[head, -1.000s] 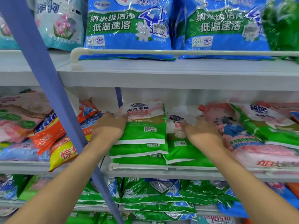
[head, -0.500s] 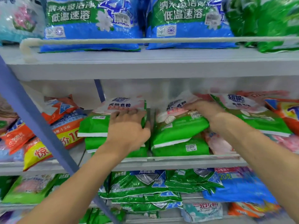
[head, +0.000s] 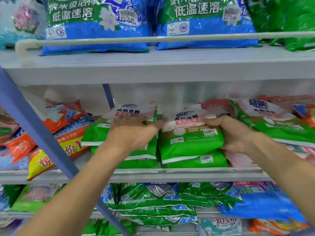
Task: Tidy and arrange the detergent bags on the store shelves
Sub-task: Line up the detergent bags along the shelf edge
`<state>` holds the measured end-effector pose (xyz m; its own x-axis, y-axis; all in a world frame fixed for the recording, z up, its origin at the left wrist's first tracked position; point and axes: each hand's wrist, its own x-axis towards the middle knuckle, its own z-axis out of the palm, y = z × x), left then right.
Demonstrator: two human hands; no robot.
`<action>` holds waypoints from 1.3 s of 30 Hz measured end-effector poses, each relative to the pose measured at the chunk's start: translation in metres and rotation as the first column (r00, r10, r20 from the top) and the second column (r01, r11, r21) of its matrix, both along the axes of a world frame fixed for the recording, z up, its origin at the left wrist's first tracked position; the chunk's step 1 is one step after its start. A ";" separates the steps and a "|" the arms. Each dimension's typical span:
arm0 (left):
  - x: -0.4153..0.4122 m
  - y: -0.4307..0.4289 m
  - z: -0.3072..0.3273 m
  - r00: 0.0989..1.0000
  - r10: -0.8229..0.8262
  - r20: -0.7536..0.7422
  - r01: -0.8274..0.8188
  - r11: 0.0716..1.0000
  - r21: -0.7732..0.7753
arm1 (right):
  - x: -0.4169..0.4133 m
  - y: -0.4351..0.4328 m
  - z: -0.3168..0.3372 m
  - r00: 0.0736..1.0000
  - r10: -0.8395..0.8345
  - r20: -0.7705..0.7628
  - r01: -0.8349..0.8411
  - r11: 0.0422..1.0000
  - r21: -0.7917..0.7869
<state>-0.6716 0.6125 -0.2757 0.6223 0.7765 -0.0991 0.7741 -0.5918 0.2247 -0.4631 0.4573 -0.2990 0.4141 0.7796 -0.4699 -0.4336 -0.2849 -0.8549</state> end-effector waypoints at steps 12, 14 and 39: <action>-0.033 0.054 -0.001 0.957 0.286 -0.040 -0.287 0.957 -0.031 | 0.008 0.004 0.007 0.863 0.002 0.506 0.159 0.948 -0.274; -0.028 0.047 -0.001 0.951 0.306 -0.032 -0.306 0.952 -0.003 | 0.001 0.004 0.005 0.720 0.115 0.685 0.202 0.909 -0.365; 0.053 -0.080 -0.015 0.962 -0.119 -0.246 0.153 0.981 0.121 | -0.008 -0.017 -0.020 0.697 0.188 0.692 0.138 0.912 -0.386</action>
<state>-0.6183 0.5328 -0.2912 0.6946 0.7027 -0.1540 0.7054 -0.7074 -0.0460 -0.4714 0.4405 -0.3195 0.7268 0.6174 -0.3011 0.2601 -0.6530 -0.7113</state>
